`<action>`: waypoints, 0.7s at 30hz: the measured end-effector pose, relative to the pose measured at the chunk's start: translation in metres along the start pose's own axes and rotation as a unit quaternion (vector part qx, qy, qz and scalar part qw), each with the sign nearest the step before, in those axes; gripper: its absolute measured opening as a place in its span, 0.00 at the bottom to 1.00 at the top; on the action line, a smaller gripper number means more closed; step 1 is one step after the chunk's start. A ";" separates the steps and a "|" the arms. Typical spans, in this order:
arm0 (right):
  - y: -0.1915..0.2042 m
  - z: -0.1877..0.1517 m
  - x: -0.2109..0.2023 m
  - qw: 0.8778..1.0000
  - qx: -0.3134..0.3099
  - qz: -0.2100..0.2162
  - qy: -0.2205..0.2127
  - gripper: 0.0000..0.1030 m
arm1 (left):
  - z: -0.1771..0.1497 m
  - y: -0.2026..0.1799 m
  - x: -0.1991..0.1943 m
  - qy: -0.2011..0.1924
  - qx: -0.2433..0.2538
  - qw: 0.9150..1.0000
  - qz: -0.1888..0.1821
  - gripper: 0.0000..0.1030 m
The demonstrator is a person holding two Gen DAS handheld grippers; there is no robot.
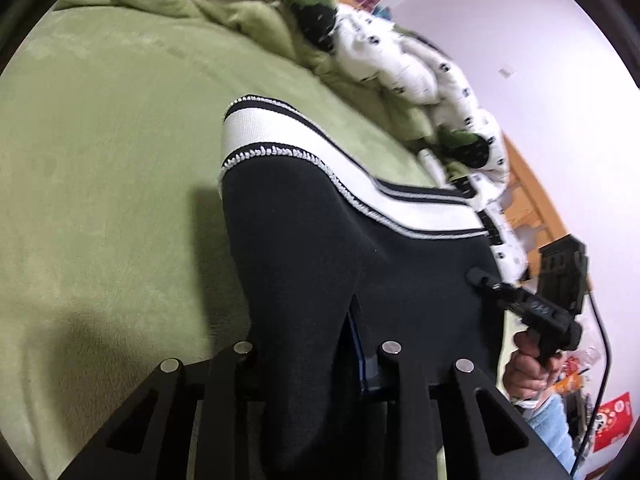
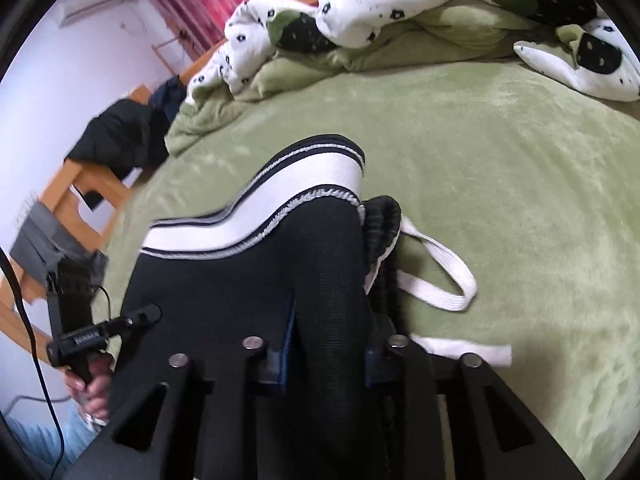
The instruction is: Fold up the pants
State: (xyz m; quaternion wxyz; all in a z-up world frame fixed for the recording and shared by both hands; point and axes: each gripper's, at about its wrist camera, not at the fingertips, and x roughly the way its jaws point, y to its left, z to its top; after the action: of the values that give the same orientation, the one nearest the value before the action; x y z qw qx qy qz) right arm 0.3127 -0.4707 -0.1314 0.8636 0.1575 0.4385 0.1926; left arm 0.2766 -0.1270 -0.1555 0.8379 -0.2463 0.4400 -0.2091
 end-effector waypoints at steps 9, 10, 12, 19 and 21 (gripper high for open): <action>0.085 -0.028 -0.022 1.000 0.013 0.015 -0.024 0.21 | -0.002 0.029 -0.085 -0.013 -0.021 0.999 -0.031 0.22; 0.094 -0.032 -0.019 1.000 0.010 0.020 -0.021 0.21 | -0.001 0.035 -0.100 -0.018 -0.022 0.999 -0.026 0.22; 0.125 -0.044 -0.009 0.999 0.003 0.041 -0.013 0.21 | 0.002 0.051 -0.134 -0.019 -0.018 1.000 -0.003 0.22; 0.197 -0.075 0.046 0.996 -0.019 0.091 0.004 0.21 | 0.002 0.121 -0.176 0.021 -0.004 0.997 0.079 0.29; 0.186 -0.078 0.070 0.998 -0.027 0.055 0.006 0.24 | -0.007 0.146 -0.160 0.044 -0.023 0.994 0.094 0.35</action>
State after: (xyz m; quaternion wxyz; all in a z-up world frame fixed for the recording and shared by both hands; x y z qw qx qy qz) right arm 0.2508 -0.2664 -0.1418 0.8529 0.1572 0.4288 0.2528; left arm 0.2063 0.0777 -0.1446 0.8277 -0.2132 0.5025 -0.1303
